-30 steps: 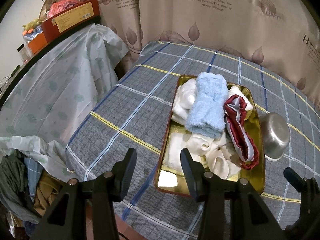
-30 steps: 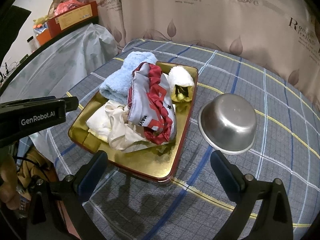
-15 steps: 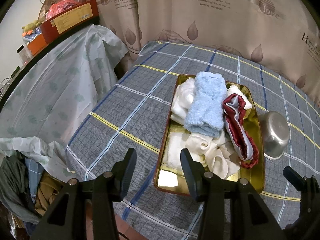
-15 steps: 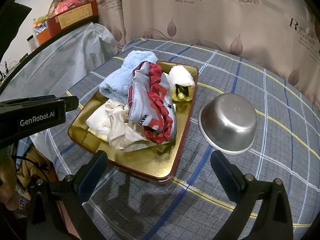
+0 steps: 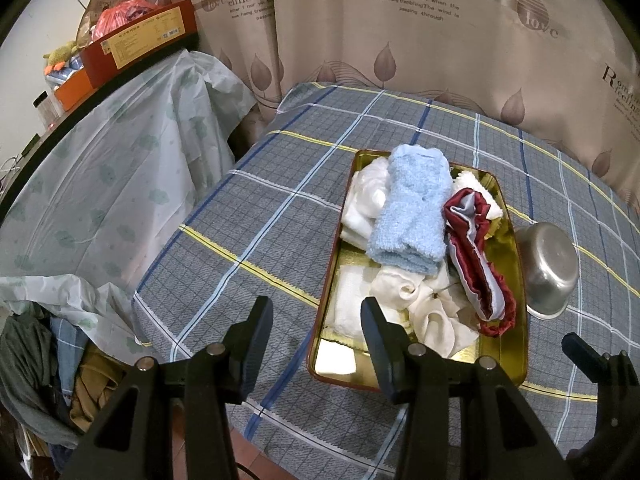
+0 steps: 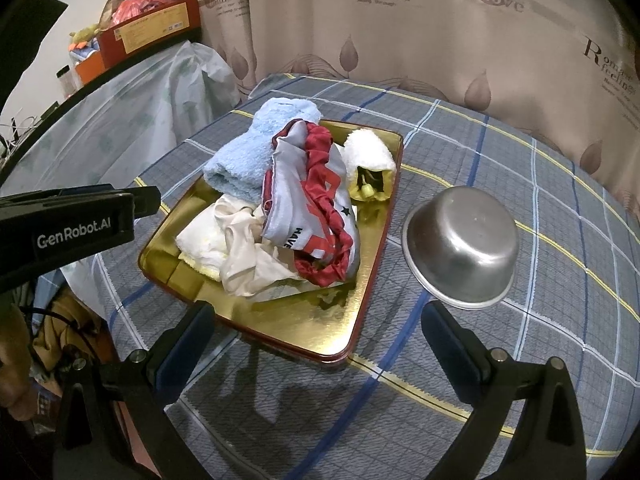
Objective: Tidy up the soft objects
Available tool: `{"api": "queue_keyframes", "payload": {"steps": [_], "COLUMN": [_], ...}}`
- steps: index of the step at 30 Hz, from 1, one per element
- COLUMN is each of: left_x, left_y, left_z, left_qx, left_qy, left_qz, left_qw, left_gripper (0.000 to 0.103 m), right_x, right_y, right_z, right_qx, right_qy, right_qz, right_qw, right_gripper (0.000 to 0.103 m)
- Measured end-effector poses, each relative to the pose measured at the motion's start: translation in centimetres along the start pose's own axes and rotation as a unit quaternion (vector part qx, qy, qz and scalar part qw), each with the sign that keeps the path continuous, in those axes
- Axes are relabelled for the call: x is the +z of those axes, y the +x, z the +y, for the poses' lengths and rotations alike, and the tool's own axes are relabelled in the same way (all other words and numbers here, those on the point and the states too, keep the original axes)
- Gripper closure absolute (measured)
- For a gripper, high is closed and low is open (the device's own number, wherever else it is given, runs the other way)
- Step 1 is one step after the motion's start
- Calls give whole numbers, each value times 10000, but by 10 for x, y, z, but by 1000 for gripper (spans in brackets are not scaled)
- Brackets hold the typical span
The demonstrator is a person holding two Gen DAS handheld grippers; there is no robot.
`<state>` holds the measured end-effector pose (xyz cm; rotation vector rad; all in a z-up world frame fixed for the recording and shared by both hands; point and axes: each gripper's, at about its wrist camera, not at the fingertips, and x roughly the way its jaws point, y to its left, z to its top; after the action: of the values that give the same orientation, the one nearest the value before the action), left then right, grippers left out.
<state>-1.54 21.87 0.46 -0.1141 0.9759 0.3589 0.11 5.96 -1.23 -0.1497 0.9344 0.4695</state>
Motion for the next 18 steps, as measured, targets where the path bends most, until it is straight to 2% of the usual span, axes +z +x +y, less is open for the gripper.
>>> {"api": "queue_keyframes", "payload": {"steps": [18], "left_x": [3], "left_y": [-1], "left_z": [-4], "left_qx": [19], "left_qy": [41], "left_qz": [39], "left_qw": [10000], "left_gripper": [56], "right_x": [-1], "right_y": [1], "right_z": [1], "right_qx": [8], "right_qy": [29], "right_qz": [39], "right_qw": [10000], "right_gripper": [1]}}
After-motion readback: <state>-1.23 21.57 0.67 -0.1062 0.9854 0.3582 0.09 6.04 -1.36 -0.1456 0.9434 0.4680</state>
